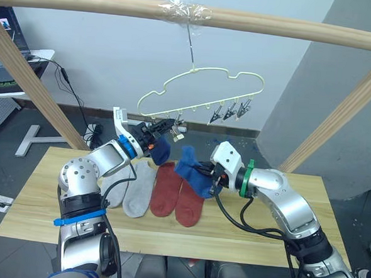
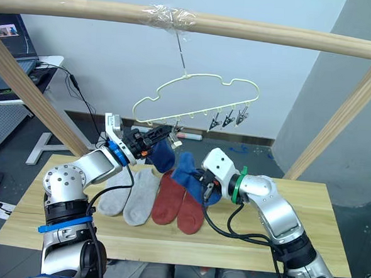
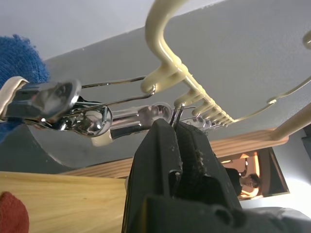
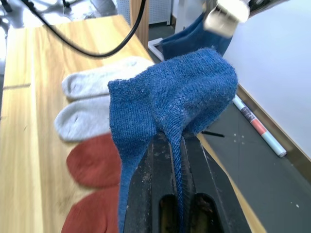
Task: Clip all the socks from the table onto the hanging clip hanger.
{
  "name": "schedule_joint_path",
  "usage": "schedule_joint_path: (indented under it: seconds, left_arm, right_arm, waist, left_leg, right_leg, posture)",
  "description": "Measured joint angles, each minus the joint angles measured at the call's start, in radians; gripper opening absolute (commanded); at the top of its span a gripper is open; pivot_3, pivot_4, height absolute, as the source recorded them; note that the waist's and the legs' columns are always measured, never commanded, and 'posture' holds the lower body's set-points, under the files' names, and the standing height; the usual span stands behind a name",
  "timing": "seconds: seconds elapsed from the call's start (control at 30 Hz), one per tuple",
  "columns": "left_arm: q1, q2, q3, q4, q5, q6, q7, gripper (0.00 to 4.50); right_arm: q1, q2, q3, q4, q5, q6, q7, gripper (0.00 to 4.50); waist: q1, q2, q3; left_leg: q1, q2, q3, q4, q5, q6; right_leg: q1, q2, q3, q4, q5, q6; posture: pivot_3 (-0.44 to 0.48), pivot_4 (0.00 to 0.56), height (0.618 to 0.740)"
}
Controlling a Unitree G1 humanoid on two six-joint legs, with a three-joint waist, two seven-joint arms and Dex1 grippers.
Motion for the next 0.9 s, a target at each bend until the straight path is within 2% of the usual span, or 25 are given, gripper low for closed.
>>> schedule_joint_path:
  seconds: [0.5,0.8,0.87,0.9]
  left_arm:
    - [0.030,0.001,-0.022,-0.046,-0.045,0.010,0.010,0.00]
    - [0.059,0.026,-0.059,-0.056,-0.034,-0.019,-0.010,2.76]
    - [0.061,0.045,-0.076,-0.057,-0.004,-0.037,-0.020,2.76]
    - [0.064,0.060,-0.089,-0.058,0.019,-0.051,-0.031,2.79]
  right_arm:
    - [-0.072,0.048,-0.009,0.002,0.023,0.065,-0.019,0.07]
    - [-0.073,0.074,-0.011,-0.011,0.047,0.102,-0.034,0.00]
    - [-0.073,0.089,-0.013,-0.023,0.071,0.127,-0.039,0.00]
    - [-0.073,0.098,-0.014,-0.034,0.086,0.144,-0.040,0.24]
  waist:
    - [0.010,0.000,0.000]
    - [0.011,0.000,0.001]
    - [0.011,0.000,0.001]
    - [0.011,0.001,0.001]
  left_leg:
    - [-0.001,-0.002,-0.001,-0.001,0.000,0.000]
    - [-0.003,-0.002,-0.002,-0.001,0.000,0.000]
    - [-0.003,-0.002,-0.002,-0.002,0.000,0.000]
    - [-0.003,-0.002,-0.002,-0.003,0.000,0.000]
  right_leg:
    - [-0.001,-0.001,0.000,-0.001,-0.001,0.001]
    - [-0.002,-0.001,-0.001,-0.004,0.000,0.000]
    - [-0.002,-0.001,-0.001,-0.005,0.000,0.000]
    - [-0.002,-0.001,-0.001,-0.005,0.000,0.000]
  posture:
    - [0.196,0.182,0.740]
    - [0.195,0.182,0.740]
    - [0.195,0.182,0.740]
    - [0.198,0.182,0.740]
